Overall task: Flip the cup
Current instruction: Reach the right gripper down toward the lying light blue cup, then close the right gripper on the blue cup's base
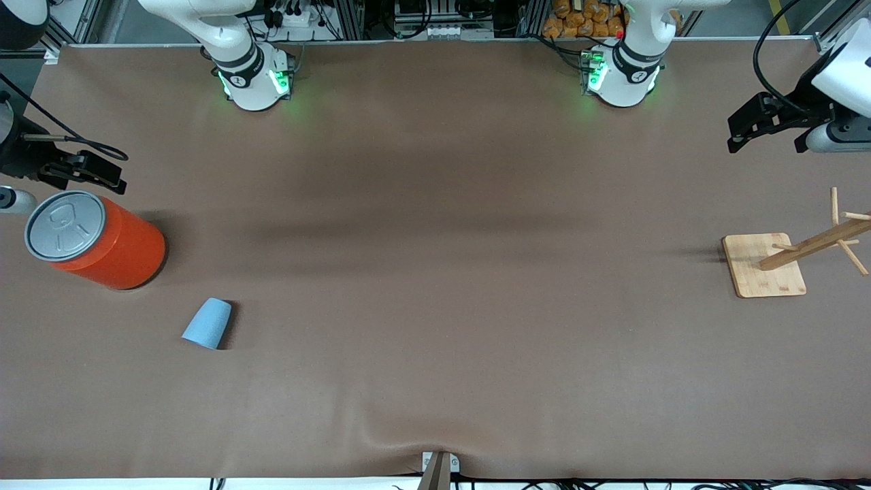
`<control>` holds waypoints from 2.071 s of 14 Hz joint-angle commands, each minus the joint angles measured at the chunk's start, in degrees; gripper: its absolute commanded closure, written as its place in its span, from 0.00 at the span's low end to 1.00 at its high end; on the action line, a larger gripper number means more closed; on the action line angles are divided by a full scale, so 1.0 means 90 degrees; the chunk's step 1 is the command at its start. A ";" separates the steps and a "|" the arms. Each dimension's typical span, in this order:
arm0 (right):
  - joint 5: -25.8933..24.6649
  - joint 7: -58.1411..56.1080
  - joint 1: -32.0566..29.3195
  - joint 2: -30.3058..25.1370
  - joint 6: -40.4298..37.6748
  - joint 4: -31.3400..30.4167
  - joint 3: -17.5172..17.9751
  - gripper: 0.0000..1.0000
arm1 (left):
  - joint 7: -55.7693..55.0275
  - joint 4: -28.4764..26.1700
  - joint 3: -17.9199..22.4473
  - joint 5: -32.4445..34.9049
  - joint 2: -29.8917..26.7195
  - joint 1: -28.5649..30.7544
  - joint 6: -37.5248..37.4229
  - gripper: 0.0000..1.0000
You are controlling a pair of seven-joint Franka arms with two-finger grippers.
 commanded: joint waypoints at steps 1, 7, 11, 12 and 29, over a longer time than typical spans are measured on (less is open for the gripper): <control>-0.0079 0.0034 -0.0002 0.0050 -0.0005 0.0069 0.0007 0.00 | 0.0041 0.0125 -0.0031 0.0022 -0.0013 0.0053 -0.0124 0.00; -0.0079 0.0005 -0.0002 0.0070 -0.0005 0.0079 0.0007 0.00 | 0.0100 0.0125 0.0018 0.0041 0.0026 0.0082 -0.0114 0.00; -0.0089 -0.0005 0.0047 0.0556 -0.0005 0.0020 0.0007 0.00 | 0.0100 0.0115 0.0028 0.0032 0.0006 0.0072 -0.0114 0.00; -0.0079 0.0024 0.0057 0.0809 0.0014 0.0010 0.0007 0.00 | 0.0100 0.0116 0.0018 0.0032 0.0006 0.0072 -0.0114 0.00; 0.0097 0.1177 -0.0002 0.3936 0.4417 -0.0585 0.0026 0.00 | -0.0164 0.0096 -0.0158 0.0100 0.0006 0.0033 -0.0104 0.00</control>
